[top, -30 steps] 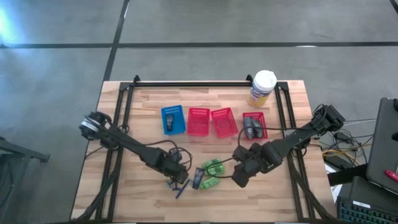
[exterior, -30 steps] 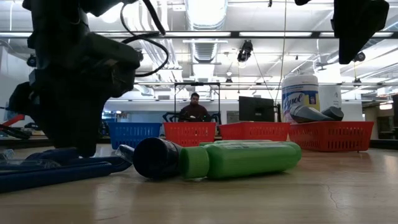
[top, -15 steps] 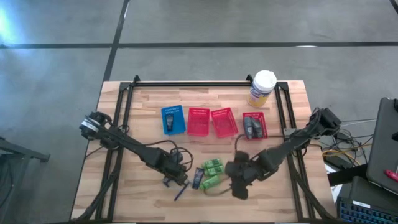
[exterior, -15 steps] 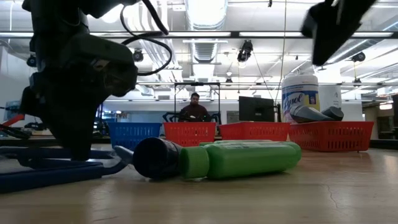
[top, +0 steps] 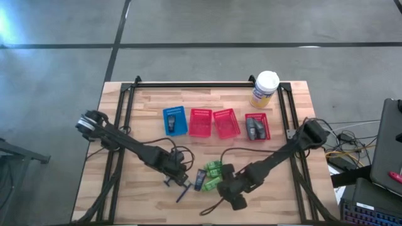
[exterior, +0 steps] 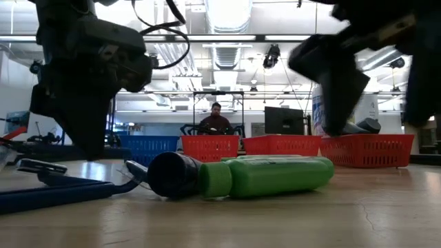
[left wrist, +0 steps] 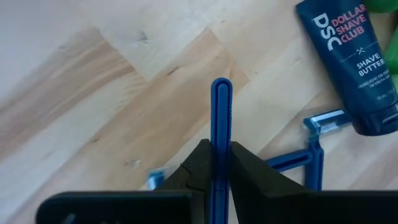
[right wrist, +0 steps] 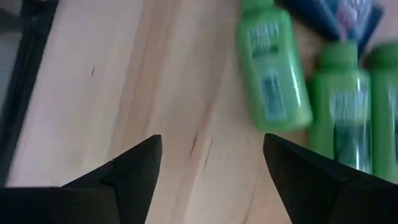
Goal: Pick & Place Travel size toiletries
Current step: Put the razor into the left red bin
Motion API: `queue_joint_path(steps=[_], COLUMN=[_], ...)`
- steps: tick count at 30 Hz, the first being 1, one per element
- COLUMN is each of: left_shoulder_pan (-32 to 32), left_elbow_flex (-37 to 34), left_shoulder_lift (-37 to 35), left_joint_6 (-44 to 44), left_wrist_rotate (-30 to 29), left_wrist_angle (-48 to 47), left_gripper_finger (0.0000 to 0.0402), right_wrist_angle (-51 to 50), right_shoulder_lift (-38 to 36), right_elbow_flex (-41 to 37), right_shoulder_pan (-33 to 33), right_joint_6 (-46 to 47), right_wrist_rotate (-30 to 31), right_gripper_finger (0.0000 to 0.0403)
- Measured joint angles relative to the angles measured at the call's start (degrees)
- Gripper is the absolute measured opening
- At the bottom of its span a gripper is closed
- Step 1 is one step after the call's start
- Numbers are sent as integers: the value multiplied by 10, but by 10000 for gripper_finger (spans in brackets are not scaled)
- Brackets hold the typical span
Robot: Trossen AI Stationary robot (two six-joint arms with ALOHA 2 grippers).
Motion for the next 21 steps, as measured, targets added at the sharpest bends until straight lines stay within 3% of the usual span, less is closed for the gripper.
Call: queue_joint_path(steps=[8,21], left_shoulder_pan=[0,38], left_elbow_flex=[0,1], left_shoulder_lift=[-54,-128], left_joint_6=[9,75], left_wrist_rotate=[-17,-68], left_wrist_angle=[-18,-20], left_gripper_finger=[39,39], right_wrist_angle=[6,-8], right_shoulder_lift=[46,40], right_elbow_flex=[38,39], right_shoulder_pan=[-6,-6], right_joint_6=[-52,-20], right_wrist_rotate=[35,35], right_gripper_finger=[256,278])
